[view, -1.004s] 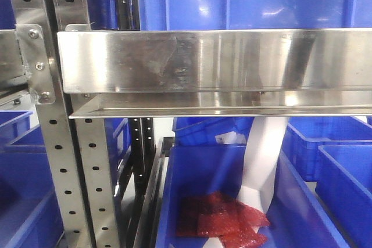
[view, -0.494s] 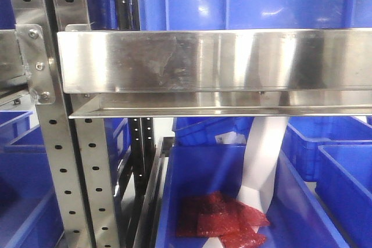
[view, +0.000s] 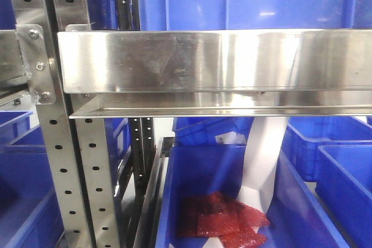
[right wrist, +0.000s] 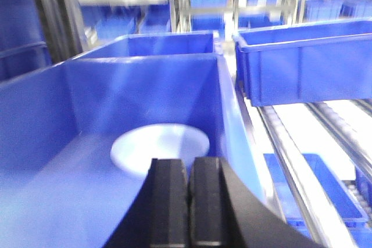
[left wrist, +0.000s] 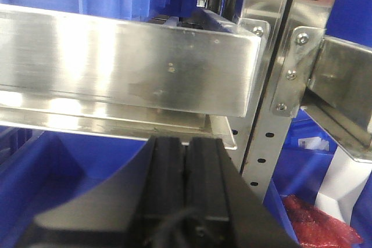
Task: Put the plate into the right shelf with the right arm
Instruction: 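Open the right gripper and withdraw it from the bin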
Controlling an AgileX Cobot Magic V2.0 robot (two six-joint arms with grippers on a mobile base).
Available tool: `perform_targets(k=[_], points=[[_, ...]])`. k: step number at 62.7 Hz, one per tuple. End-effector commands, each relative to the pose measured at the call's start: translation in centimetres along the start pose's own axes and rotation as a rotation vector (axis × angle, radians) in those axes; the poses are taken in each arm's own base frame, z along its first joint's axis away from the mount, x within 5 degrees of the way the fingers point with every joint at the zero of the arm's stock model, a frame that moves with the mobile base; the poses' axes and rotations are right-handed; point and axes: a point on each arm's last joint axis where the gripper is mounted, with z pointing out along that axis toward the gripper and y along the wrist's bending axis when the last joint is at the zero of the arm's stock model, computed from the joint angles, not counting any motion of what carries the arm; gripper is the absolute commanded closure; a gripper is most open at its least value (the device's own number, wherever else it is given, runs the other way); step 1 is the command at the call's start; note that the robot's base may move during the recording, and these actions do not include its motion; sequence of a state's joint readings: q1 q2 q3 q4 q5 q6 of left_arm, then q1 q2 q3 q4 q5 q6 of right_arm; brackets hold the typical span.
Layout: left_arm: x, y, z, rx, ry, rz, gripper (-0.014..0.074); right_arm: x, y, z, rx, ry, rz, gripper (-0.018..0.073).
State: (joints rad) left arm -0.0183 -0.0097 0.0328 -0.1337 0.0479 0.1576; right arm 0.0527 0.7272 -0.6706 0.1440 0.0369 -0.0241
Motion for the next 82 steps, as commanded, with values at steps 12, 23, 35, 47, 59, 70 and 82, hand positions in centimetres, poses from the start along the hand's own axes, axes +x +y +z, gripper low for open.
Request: perform_targets(k=[12, 23, 35, 47, 59, 70, 82], points=[[-0.5, 0.1, -0.1, -0.012, -0.089, -0.015, 0.0724, 3.6, -0.6, -7.7, -0.005, -0.236, -0.024, 0.0505], [-0.5, 0.1, -0.1, -0.012, -0.089, -0.015, 0.0724, 6.1, -0.8, -10.7, -0.016, -0.312, -0.024, 0.0505], [-0.5, 0.1, -0.1, -0.012, -0.089, -0.015, 0.0724, 7.1, -0.9, -12.3, -0.024, -0.379, -0.023, 0.0505], [-0.5, 0.1, -0.1, -0.012, -0.089, -0.015, 0.0724, 7.2, -0.9, -12.4, -0.025, -0.384, -0.023, 0.0505], [-0.5, 0.1, -0.1, -0.012, -0.089, -0.015, 0.0724, 7.2, -0.9, -12.4, -0.025, -0.384, -0.023, 0.0505], [-0.5, 0.1, -0.1, -0.012, -0.089, -0.015, 0.0724, 7.8, -1.0, -12.1, -0.022, -0.365, -0.023, 0.0505], [-0.5, 0.1, -0.1, -0.012, -0.089, -0.015, 0.0724, 11.3, -1.5, -10.8, -0.009, -0.277, -0.023, 0.0505]])
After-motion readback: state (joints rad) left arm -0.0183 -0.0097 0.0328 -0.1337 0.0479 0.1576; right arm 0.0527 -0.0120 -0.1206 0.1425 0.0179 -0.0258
